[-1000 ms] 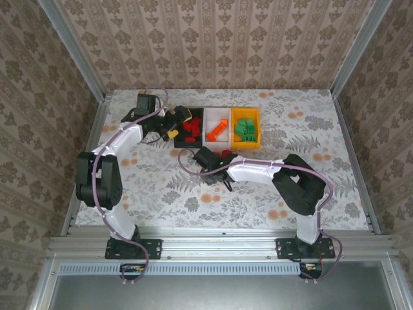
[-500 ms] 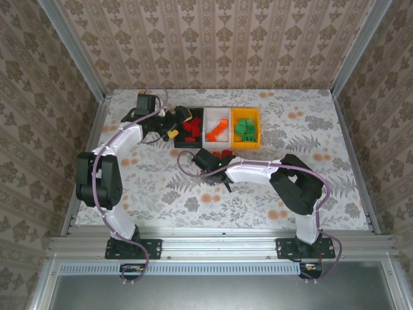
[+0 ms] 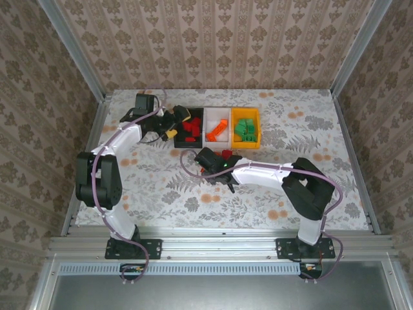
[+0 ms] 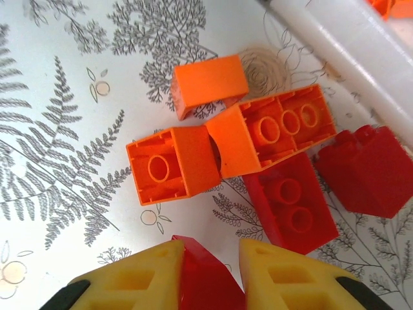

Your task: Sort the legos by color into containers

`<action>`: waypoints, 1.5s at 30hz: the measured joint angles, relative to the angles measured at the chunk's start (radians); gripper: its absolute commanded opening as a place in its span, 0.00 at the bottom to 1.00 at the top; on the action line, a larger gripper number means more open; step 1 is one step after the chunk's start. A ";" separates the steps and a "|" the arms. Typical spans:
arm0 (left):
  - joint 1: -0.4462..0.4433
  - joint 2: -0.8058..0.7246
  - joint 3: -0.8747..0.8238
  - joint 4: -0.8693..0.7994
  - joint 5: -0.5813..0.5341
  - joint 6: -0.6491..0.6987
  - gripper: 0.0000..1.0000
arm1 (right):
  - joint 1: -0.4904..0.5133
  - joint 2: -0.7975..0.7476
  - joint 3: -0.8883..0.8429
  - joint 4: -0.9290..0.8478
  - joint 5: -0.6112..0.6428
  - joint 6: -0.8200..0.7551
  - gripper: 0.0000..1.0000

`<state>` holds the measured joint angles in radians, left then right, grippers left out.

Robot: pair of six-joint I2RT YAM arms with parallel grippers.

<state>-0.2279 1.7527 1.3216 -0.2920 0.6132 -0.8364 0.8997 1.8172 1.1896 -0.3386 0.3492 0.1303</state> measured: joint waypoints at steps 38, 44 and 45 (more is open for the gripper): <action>0.145 -0.001 0.000 0.032 0.013 -0.033 1.00 | -0.175 0.509 0.845 -0.013 -0.095 -0.005 0.45; 0.139 -0.005 -0.001 0.040 0.031 -0.040 1.00 | -0.175 0.362 0.620 0.027 -0.096 0.002 0.52; 0.136 -0.007 -0.002 0.041 0.031 -0.040 1.00 | -0.174 0.308 0.541 0.037 -0.097 0.002 0.56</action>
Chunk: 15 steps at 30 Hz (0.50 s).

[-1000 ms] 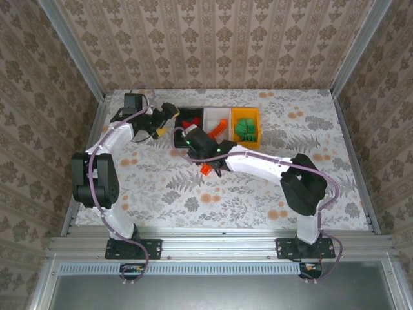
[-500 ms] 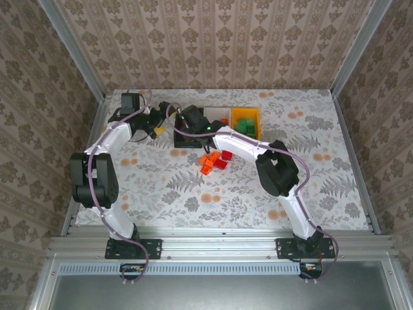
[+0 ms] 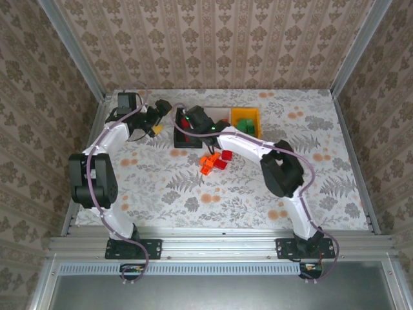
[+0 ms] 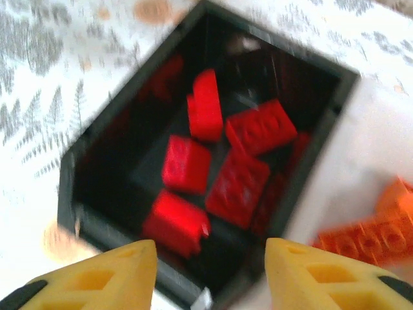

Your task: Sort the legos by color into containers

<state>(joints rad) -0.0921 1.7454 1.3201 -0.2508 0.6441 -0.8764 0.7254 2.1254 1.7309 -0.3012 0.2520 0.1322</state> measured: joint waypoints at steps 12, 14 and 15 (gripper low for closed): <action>-0.103 -0.002 -0.001 0.013 0.038 -0.010 1.00 | -0.008 -0.404 -0.640 0.014 -0.032 0.002 0.72; -0.103 -0.002 -0.001 0.013 0.037 -0.010 1.00 | -0.012 -0.402 -0.662 0.007 -0.056 0.001 0.73; -0.103 -0.002 -0.001 0.013 0.037 -0.010 1.00 | -0.014 -0.399 -0.665 0.007 -0.066 0.001 0.74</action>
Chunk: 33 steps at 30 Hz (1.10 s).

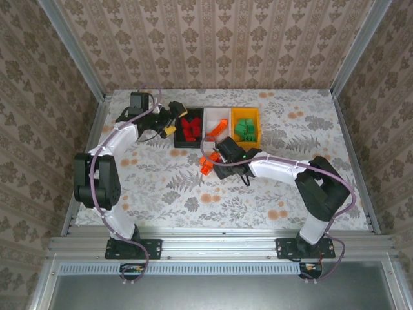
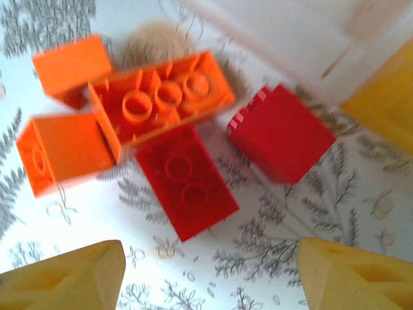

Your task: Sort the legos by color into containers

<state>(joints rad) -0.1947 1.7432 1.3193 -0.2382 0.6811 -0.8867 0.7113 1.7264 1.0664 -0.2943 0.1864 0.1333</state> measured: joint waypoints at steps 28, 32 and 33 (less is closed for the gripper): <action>-0.014 0.000 0.000 -0.016 0.000 0.005 1.00 | -0.059 0.209 0.117 0.080 -0.139 -0.002 0.54; -0.014 0.000 0.000 -0.016 0.000 0.005 1.00 | -0.055 0.218 0.125 0.083 -0.140 -0.004 0.46; -0.014 0.000 0.000 -0.016 0.000 0.005 1.00 | -0.053 0.218 0.125 0.082 -0.139 -0.005 0.44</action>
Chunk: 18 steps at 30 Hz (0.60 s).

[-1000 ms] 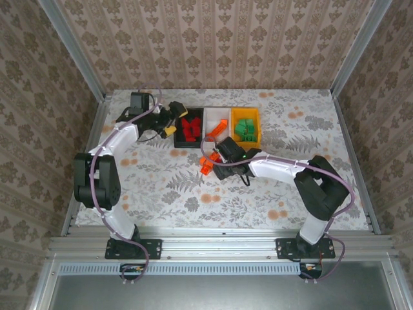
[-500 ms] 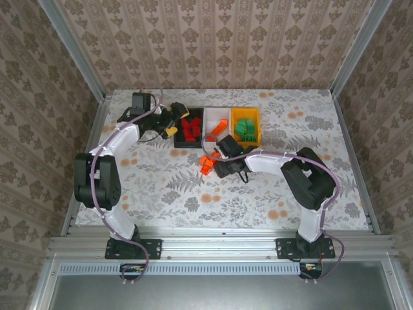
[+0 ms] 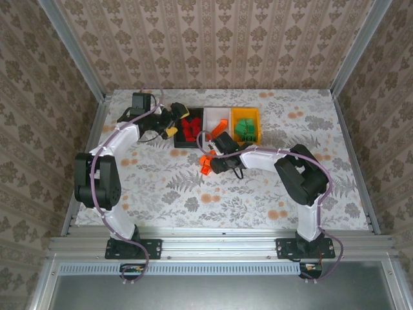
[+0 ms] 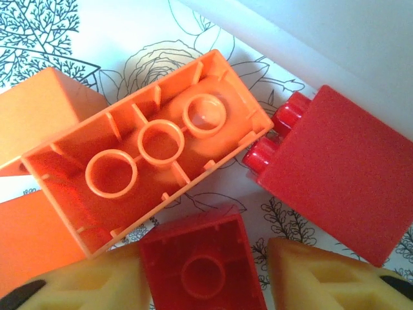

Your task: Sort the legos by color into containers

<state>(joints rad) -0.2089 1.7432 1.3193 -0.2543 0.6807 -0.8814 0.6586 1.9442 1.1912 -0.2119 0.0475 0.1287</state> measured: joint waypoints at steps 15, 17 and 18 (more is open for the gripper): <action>0.006 0.000 0.000 0.000 0.000 0.000 1.00 | 0.053 -0.230 -0.147 -0.007 0.034 0.005 0.31; 0.015 0.000 0.000 0.000 0.000 0.000 1.00 | 0.053 -0.266 -0.113 -0.016 0.038 0.007 0.31; 0.023 0.000 0.000 0.000 -0.001 0.000 1.00 | 0.053 -0.266 -0.074 -0.023 0.040 0.009 0.30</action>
<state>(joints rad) -0.1856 1.7432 1.3193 -0.2543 0.6800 -0.8810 0.7116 1.6783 1.1168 -0.2348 0.0875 0.1375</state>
